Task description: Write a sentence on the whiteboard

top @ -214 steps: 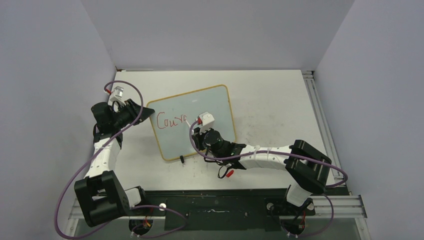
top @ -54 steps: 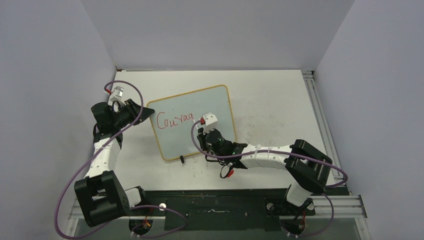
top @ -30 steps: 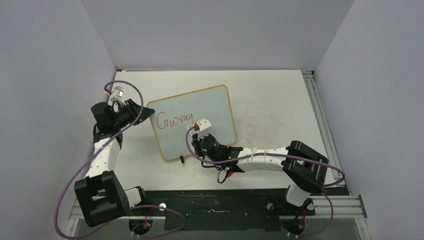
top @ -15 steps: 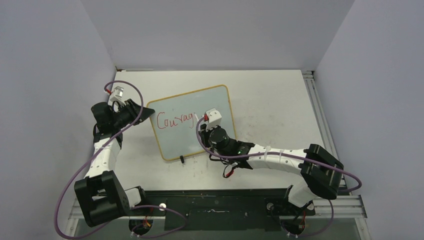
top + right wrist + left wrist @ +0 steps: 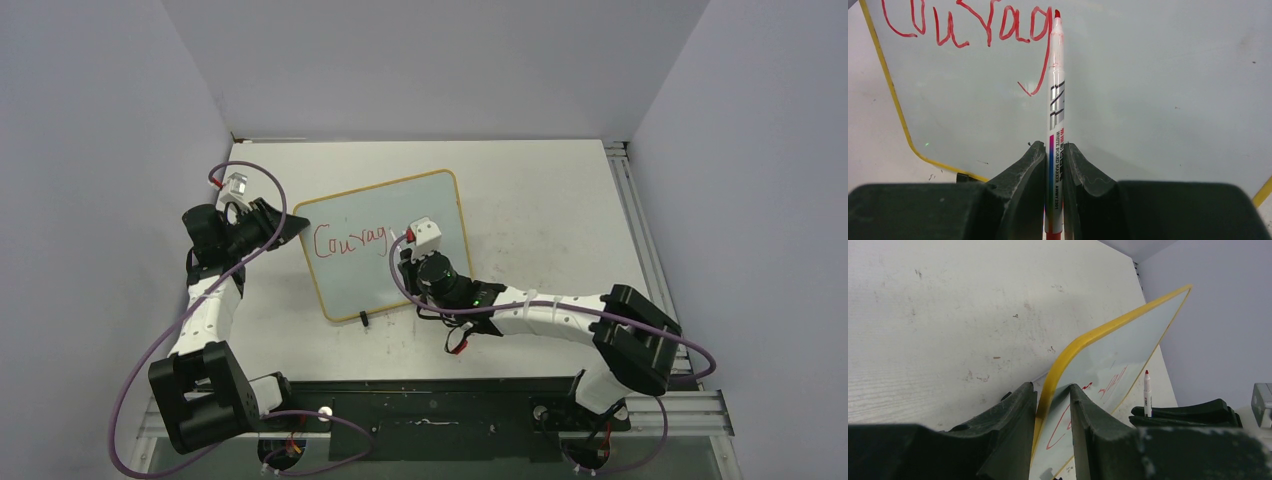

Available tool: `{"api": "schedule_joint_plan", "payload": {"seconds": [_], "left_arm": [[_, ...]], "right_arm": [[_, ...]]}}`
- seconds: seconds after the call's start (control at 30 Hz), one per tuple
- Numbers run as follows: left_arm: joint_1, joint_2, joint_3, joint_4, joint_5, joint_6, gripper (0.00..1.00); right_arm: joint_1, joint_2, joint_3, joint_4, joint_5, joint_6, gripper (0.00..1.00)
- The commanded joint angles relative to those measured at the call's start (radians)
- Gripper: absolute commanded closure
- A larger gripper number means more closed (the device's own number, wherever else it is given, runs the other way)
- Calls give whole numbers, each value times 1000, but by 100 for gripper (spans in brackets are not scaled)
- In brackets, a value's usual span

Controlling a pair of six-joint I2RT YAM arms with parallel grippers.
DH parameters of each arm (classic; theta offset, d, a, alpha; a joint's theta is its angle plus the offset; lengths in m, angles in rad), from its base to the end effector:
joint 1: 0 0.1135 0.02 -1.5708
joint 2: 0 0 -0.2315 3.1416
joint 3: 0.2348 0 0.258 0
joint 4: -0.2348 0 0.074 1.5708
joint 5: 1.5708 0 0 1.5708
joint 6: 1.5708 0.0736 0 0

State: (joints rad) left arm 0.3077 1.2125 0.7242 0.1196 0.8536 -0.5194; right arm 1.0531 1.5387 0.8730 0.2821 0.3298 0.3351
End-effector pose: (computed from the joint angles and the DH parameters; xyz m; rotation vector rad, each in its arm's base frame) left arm 0.3053 0.0388 0.2215 -0.2135 1.9103 -0.9628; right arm 0.2089 0.3186 0.1834 -0.4845 1.9201 0.5977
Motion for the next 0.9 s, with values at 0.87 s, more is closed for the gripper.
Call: {"api": "schedule_joint_plan", "payload": {"seconds": [0.87], "left_arm": [[4, -3, 21, 9, 16, 12, 71]], "right_arm": [[-25, 44, 2, 1, 17, 18, 95]]}}
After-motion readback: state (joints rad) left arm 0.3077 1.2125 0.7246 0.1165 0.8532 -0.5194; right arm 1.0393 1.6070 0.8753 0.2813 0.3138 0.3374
